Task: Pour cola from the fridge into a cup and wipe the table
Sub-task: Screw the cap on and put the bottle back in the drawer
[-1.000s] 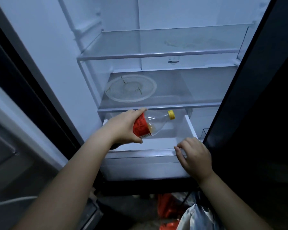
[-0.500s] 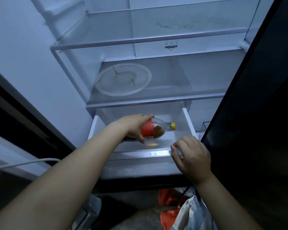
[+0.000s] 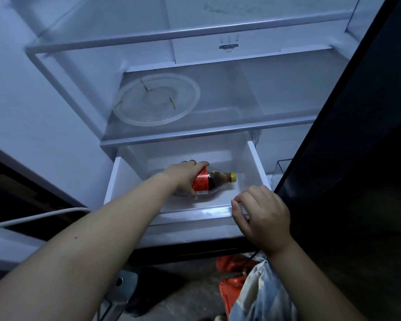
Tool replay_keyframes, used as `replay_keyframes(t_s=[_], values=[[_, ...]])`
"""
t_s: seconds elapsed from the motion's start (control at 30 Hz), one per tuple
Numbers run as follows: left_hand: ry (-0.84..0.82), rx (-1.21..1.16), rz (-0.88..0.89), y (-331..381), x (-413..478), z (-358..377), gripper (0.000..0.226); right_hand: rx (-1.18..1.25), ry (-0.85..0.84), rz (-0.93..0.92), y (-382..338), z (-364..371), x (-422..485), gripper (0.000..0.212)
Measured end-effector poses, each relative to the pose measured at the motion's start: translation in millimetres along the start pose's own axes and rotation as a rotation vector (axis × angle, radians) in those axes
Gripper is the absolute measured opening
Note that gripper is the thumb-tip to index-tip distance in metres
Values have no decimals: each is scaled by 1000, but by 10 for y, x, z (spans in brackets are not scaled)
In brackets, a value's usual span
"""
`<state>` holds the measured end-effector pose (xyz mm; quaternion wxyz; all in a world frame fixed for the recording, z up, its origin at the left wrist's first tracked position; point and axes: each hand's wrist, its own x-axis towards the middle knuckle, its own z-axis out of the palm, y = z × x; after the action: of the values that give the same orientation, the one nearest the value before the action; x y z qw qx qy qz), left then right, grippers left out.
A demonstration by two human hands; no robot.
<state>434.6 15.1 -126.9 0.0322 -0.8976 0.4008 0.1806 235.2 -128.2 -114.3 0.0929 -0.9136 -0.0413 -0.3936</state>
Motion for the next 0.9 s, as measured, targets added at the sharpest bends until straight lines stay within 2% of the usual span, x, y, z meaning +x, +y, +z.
replay_keyframes(t_s=[0.3, 0.47, 0.6, 0.67, 0.8, 0.9], values=[[-82, -45, -2, 22, 32, 129, 110, 3, 3, 4, -5, 22, -10, 31], [-80, -25, 20, 19, 42, 143, 111, -10, 12, -4, -6, 23, -10, 31], [-48, -104, -2, 30, -19, 44, 112, -19, 30, -3, -11, 14, 3, 31], [-23, -144, -14, 39, -86, -77, 102, -27, 39, -2, -11, 12, 7, 30], [35, -240, -78, 117, -396, -407, 64, -31, 43, -4, -9, 14, 0, 27], [255, -319, -118, 244, -855, -560, 47, -31, 65, -10, -14, 5, -4, 26]])
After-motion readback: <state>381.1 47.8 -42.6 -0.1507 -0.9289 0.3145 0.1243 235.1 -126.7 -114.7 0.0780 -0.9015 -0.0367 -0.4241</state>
